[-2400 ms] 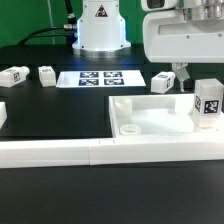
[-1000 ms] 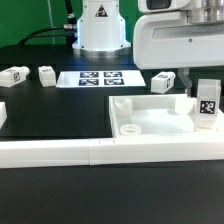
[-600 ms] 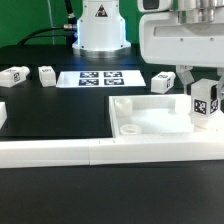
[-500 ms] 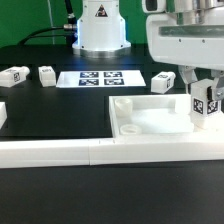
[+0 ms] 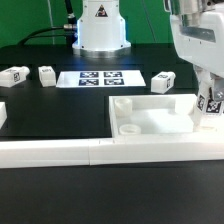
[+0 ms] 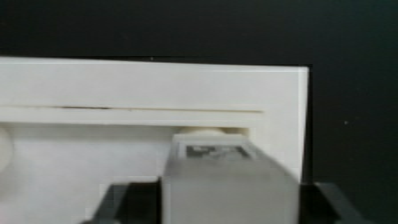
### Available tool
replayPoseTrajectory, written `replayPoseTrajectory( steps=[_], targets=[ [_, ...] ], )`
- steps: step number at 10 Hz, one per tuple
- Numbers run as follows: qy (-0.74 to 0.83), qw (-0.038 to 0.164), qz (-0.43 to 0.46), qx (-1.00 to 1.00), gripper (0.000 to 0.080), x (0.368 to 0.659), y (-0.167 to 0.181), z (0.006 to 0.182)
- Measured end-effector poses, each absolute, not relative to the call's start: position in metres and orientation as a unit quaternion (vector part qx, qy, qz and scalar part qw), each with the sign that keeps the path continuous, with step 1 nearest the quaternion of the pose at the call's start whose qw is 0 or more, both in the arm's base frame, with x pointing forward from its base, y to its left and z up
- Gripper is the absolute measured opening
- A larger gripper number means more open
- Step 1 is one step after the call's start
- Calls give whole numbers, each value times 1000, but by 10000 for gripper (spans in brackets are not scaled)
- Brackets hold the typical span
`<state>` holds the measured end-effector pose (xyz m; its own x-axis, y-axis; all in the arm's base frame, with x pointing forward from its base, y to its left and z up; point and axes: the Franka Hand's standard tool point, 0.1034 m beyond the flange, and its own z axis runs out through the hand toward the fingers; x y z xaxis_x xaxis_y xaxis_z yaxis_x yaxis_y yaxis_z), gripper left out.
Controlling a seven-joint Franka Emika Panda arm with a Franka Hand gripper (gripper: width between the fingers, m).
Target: Assemble square table
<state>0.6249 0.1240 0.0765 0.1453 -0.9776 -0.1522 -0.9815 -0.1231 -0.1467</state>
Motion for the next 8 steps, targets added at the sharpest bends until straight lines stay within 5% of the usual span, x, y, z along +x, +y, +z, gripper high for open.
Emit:
replayPoseTrajectory(
  steps=[1, 2, 3, 6, 8],
  targets=[
    [584, 103, -2, -805, 510, 625, 125, 77],
    [507, 99, -14, -856, 510, 626, 124, 78],
    [468, 99, -19, -878, 623, 627, 125, 79],
    [355, 93, -30, -930, 648, 626, 124, 77],
    [209, 70, -46, -974, 649, 625, 124, 76]
  ],
)
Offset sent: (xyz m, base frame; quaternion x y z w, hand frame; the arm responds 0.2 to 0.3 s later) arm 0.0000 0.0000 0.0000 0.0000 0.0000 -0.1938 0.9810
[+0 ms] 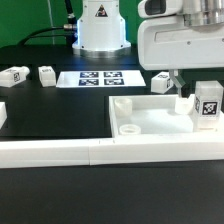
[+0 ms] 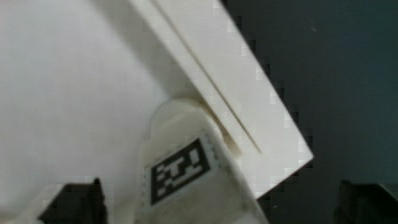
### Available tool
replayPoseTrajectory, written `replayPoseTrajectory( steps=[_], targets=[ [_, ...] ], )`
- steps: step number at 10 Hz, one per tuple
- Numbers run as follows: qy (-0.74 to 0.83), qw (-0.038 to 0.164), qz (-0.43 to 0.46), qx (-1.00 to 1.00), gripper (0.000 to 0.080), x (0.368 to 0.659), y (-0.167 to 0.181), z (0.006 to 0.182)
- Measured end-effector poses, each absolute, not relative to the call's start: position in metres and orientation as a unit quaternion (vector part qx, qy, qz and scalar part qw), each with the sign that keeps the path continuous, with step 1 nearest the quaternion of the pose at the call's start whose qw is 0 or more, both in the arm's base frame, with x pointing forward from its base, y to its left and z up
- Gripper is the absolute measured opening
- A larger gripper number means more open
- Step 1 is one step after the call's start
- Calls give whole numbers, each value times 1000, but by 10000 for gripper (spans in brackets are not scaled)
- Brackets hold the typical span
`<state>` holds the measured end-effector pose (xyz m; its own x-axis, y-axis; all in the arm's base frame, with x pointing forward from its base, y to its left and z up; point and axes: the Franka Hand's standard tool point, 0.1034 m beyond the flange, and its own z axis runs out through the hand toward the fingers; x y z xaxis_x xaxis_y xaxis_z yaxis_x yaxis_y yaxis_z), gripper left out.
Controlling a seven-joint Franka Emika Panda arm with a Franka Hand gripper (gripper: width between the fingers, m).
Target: Assemble square table
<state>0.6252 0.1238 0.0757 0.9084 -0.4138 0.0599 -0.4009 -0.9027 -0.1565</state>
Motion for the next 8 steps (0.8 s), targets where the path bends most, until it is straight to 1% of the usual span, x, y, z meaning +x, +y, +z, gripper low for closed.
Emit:
replayPoseTrajectory(
  steps=[1, 3, 6, 7, 8],
  targets=[
    [130, 57, -53, -988, 649, 625, 123, 76],
    [8, 47, -60, -997, 649, 629, 108, 73],
    [30, 49, -58, -997, 649, 628, 109, 72],
    [53, 50, -57, -996, 494, 628, 110, 72],
    [79, 52, -56, -994, 357, 628, 110, 72]
  ],
)
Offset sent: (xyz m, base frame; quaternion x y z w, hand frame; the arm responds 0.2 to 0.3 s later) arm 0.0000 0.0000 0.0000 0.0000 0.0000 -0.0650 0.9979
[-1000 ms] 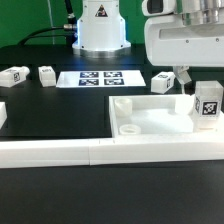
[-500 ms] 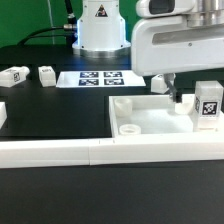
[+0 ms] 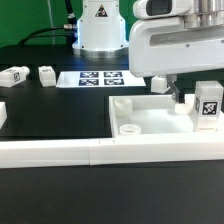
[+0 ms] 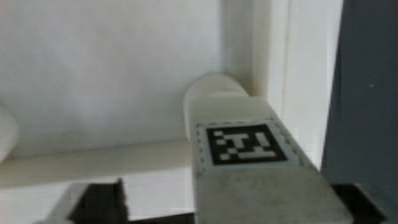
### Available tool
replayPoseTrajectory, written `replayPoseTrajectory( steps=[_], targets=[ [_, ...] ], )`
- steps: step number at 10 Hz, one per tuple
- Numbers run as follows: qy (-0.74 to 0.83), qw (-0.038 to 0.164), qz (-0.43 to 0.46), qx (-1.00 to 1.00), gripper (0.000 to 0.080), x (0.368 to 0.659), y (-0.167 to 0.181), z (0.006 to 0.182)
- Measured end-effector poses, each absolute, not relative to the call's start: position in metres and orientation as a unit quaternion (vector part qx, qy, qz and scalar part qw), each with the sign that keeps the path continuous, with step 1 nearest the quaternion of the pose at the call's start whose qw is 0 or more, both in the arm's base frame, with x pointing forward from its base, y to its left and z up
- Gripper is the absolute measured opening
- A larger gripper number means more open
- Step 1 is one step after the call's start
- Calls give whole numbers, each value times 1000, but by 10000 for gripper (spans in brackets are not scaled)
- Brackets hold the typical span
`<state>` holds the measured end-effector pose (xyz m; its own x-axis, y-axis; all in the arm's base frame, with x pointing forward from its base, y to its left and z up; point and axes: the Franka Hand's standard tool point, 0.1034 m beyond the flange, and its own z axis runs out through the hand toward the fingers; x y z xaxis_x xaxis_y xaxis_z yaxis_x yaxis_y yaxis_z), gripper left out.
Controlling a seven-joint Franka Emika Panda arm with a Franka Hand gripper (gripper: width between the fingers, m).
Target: Assemble square table
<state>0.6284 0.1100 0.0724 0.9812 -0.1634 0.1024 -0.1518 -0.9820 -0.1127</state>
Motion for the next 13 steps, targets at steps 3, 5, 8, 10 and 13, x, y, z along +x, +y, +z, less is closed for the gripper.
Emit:
replayPoseTrajectory(
  steps=[3, 5, 8, 10, 13],
  targets=[
    [169, 59, -50, -982, 288, 628, 111, 72],
    [275, 63, -43, -959, 288, 627, 113, 72],
    [448, 72, -25, -891, 288, 626, 113, 71],
    [566, 89, -9, -819, 288, 625, 115, 70],
    [705, 110, 11, -701, 290, 624, 125, 69]
  ],
)
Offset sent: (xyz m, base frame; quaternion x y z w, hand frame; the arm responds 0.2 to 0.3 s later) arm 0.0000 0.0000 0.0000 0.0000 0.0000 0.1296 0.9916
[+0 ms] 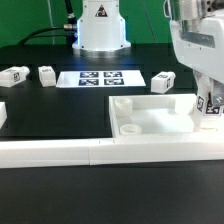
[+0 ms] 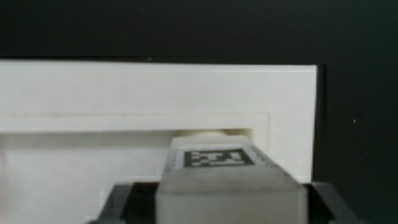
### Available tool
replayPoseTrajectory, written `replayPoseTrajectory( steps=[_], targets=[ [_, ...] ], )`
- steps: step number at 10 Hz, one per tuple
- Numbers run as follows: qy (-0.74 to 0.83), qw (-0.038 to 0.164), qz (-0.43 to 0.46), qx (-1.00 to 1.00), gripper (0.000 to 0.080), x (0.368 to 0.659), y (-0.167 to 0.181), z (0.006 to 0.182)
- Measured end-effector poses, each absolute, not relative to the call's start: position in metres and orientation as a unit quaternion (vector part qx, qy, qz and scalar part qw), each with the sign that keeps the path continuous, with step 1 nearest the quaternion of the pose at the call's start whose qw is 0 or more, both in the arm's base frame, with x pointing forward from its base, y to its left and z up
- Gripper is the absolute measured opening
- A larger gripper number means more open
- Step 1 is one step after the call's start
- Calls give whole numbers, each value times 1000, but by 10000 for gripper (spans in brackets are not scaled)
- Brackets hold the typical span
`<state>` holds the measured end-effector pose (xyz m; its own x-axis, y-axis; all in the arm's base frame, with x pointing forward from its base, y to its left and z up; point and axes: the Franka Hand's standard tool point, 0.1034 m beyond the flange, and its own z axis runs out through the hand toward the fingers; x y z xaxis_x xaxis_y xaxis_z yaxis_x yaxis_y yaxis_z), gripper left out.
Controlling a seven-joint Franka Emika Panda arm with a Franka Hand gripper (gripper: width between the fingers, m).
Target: Assemble square table
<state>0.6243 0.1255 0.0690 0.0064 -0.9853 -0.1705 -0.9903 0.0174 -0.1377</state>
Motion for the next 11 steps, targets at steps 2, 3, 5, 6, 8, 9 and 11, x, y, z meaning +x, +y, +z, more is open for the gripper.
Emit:
replayPoseTrajectory(
  steps=[2, 3, 5, 6, 8, 9, 11],
  targets=[
    [754, 113, 20, -647, 290, 625, 128, 69],
    [756, 113, 21, -645, 290, 625, 128, 69],
    [730, 113, 16, -673, 386, 625, 128, 69],
    [673, 113, 6, -731, 386, 625, 126, 70],
    [528, 105, -7, -843, 631, 624, 127, 74],
    [525, 106, -8, -844, 644, 623, 132, 76],
    [479, 105, -13, -872, 649, 622, 131, 75]
  ],
)
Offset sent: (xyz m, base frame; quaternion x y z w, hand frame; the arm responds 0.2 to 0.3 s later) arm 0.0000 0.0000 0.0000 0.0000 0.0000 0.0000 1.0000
